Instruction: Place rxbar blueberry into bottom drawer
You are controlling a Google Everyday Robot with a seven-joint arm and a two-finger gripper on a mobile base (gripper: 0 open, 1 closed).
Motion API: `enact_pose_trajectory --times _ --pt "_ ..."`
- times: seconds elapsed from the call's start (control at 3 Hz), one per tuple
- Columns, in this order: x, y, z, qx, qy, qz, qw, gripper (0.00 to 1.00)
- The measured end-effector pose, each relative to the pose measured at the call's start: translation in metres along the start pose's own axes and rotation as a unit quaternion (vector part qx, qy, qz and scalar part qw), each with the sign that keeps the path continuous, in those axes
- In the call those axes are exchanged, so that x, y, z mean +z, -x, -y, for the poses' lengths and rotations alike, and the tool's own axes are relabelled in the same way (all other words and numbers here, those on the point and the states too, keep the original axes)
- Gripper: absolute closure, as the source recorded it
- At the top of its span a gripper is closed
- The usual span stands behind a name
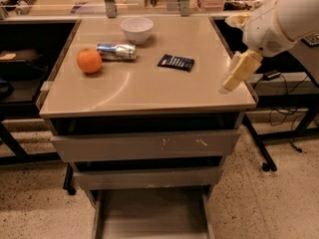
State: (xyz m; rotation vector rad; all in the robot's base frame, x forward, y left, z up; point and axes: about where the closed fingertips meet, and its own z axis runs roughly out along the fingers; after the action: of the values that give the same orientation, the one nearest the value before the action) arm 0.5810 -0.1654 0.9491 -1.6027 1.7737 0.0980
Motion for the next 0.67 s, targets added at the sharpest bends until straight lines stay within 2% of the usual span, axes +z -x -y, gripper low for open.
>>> enact_pose_trajectory --times 0.33,0.67 --pt "0.037 0.001 0.032 0.029 -0.006 0.072 0.9969 0.0" --pt "0.074 0.004 0.051 0.055 0.015 0.132 0.9895 0.0"
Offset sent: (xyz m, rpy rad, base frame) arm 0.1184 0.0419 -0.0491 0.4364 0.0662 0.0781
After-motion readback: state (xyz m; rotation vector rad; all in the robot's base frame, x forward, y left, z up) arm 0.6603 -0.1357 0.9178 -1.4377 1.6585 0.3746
